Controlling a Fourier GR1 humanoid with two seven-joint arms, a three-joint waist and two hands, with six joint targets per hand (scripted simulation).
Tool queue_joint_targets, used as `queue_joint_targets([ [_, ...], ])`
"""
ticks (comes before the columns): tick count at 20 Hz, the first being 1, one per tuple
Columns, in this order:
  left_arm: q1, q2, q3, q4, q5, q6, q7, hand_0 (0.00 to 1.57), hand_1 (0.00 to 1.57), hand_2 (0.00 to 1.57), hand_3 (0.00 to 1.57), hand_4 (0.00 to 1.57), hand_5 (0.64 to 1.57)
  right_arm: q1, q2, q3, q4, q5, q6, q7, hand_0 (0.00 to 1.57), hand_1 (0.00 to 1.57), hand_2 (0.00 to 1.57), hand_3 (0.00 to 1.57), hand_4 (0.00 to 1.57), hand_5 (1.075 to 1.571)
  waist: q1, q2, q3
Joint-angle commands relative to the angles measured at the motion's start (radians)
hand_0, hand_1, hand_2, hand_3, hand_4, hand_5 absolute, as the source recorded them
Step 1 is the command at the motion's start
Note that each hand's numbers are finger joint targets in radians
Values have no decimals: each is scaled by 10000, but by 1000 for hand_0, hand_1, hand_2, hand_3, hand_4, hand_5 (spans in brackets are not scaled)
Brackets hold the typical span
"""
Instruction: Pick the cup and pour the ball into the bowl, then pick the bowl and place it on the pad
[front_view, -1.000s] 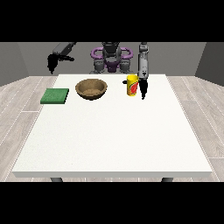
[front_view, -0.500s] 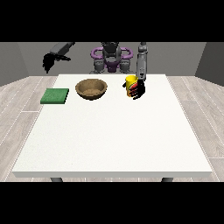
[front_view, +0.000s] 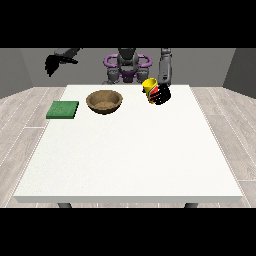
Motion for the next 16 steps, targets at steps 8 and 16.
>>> queue_joint_targets([
  [8,-2618,2779,-1062,81,-2528,158,4478,1459,1459,1571,1571,1571,1294,-264,67,-81,1085,108,-62,-148,0,0,0,0,0,1568,171,-555,-45],
  [16,-3331,1879,-2328,-496,-4412,687,6911,1491,1491,1571,1571,1571,1273,-251,-354,-395,2245,149,566,-1049,0,0,0,0,0,1569,403,-703,-37],
])
